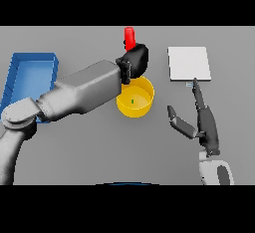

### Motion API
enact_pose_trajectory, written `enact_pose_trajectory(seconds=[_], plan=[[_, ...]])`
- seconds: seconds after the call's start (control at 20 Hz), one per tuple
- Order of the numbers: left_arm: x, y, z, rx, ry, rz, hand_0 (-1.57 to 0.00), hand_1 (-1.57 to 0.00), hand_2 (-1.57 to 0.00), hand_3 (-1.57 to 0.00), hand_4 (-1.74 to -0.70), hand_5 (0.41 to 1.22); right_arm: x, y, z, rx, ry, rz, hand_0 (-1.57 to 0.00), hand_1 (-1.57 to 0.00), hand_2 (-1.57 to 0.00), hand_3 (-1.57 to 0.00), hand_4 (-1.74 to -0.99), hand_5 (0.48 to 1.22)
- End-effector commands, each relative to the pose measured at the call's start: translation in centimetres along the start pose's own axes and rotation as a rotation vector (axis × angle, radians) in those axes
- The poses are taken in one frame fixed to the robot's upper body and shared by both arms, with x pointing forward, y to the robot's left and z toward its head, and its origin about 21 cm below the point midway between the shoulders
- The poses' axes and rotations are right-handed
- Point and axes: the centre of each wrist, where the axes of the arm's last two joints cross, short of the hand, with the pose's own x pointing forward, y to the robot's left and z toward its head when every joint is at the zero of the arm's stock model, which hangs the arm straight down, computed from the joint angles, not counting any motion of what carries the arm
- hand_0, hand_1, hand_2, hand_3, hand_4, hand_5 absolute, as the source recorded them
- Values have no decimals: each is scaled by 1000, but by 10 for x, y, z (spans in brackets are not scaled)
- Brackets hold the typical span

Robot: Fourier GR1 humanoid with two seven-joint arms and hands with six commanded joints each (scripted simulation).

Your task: Pick up the red beaker and tilt it to pour out 1 green nut into yellow bowl. Pick up the yellow bowl and place it on the metallic measuring scale.

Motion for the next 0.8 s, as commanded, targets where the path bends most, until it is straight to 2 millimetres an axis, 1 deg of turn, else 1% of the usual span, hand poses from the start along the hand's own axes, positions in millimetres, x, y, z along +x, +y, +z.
enact_pose_trajectory(seconds=[0.0, 0.15, 0.2, 0.25, 0.3, 0.35, 0.4, 0.45, 0.55, 0.6, 0.65, 0.7, 0.75], plan=[[-2, 1, 0, 2, -1, -12, -1571, -1571, -1571, -1571, -1720, 1221, 0, 0, -1, -5, -2, -10, 1, 1, 1, 1, -1154, 635], [-36, 11, 7, 2, 16, -49, -1571, -1571, -1571, -1571, -1721, 1221, -4, 3, -1, 7, 9, -29, 1, 1, 1, 1, -1157, 638], [-51, 15, 10, 4, 56, -64, -1571, -1571, -1571, -1571, -1721, 1221, -6, 1, -1, 8, 1, -23, 1, 1, 1, 1, -1147, 642], [-67, 15, 15, -4, 94, -91, -1571, -1571, -1571, -1571, -1722, 1221, -3, 2, -2, 12, -18, -24, 1, 1, 1, 1, -1150, 649], [-82, 13, 19, -3, 126, -71, -1571, -1571, -1571, -1571, -1725, 1221, -2, 3, -3, 17, -30, -18, 1, 1, 1, 1, -1154, 654], [-103, 12, 27, 1, 159, -37, -1571, -1571, -1571, -1365, -1728, 1221, -5, 1, -1, 17, -27, -4, 1, 1, 1, 1, -1156, 659], [-120, 8, 35, 14, 203, -19, -1571, -1571, -1571, -1179, -1731, 1221, -3, 0, -2, 18, -32, -8, 1, 1, 1, 1, -1160, 660], [-142, 3, 45, 7, 290, 30, -1571, -1571, -1571, -1257, -1726, 1221, -3, 3, -2, 25, -28, -7, 1, 1, 1, 1, -1160, 663], [-180, -7, 64, 18, 403, 192, -1571, -1571, -1571, -1370, -1727, 1221, -4, 1, -7, 20, -27, -25, 1, 1, 1, 1, -1160, 661], [-193, -9, 72, 27, 462, 295, -1571, -1571, -1571, -1410, -1729, 1221, -2, 4, -8, 28, -36, -31, 1, 1, 1, 1, -1156, 658], [-206, -22, 83, 54, 513, 433, -1571, -1571, -1571, -1443, -1732, 1221, -4, 3, -7, 22, -31, -10, 1, 1, 1, 1, -1152, 652], [-216, -40, 94, 68, 574, 595, -1571, -1571, -1571, -1468, -1734, 1221, -4, 4, -7, 15, -21, 10, 1, 1, 1, 1, -1146, 641], [-225, -57, 106, 89, 645, 753, -1571, -1571, -1571, -1427, -1735, 1221, -5, 4, -7, 14, -17, 27, 1, 1, 1, 1, -1140, 637]])
